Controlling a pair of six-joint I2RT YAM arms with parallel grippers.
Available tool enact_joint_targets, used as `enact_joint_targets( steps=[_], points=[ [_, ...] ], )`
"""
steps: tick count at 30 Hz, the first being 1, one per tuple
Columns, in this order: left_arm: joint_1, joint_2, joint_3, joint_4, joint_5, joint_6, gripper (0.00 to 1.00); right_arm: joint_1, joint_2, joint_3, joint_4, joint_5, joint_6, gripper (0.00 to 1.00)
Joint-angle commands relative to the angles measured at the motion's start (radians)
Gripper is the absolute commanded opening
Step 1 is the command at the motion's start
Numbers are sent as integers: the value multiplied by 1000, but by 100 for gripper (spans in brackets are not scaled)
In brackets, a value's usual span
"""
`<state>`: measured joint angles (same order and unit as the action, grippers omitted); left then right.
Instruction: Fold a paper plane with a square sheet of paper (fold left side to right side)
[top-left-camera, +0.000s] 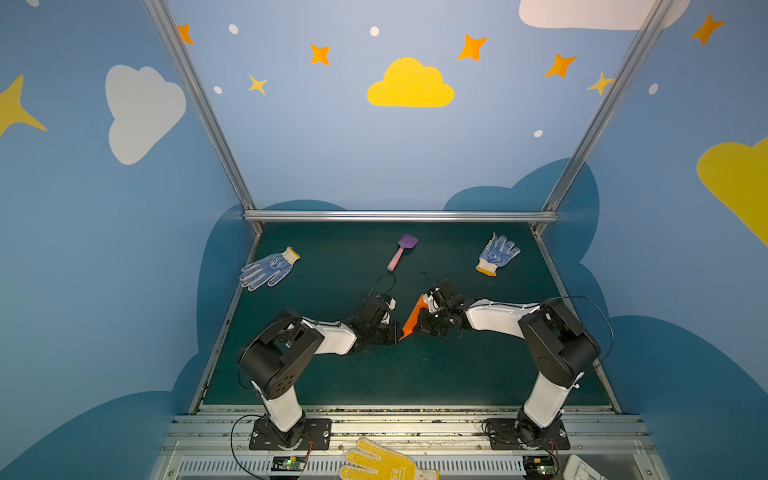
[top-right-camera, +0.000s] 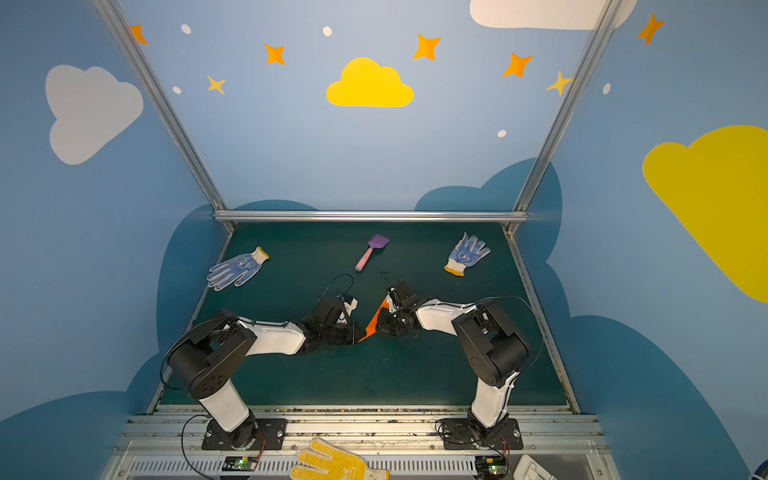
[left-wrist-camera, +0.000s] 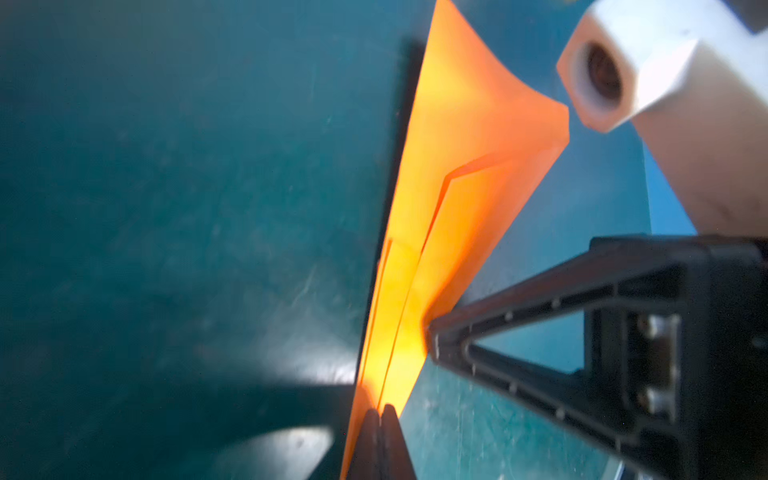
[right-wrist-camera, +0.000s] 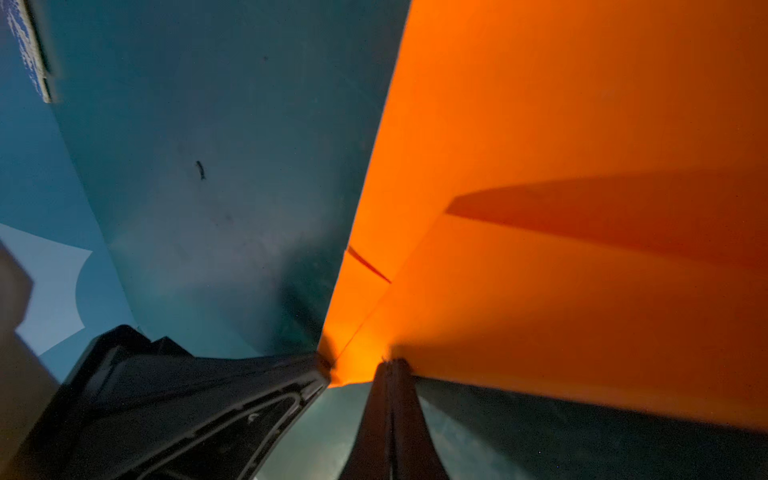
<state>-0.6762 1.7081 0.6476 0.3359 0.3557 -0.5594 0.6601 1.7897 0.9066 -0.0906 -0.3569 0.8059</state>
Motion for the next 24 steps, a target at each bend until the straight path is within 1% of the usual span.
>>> enact_joint_targets(
  steps=[1, 4, 7, 11, 18, 24],
  points=[
    [4, -23, -61, -93, 3, -8, 3, -2, 31, -54, -21, 53, 22, 0],
    [3, -57, -80, -105, -1, -10, 3, -1, 31, -56, -19, 52, 26, 0],
    [4, -78, -66, -125, 2, -7, 3, -2, 33, -57, -12, 44, 30, 0],
    [7, -92, -38, -140, 2, -6, 3, -1, 37, -48, -14, 38, 33, 0],
    [3, -157, 32, -170, 26, -27, 4, 6, 46, -46, -13, 36, 34, 0],
    [-9, -95, 82, -141, 52, -50, 3, 9, 53, -46, -11, 33, 41, 0]
  ],
)
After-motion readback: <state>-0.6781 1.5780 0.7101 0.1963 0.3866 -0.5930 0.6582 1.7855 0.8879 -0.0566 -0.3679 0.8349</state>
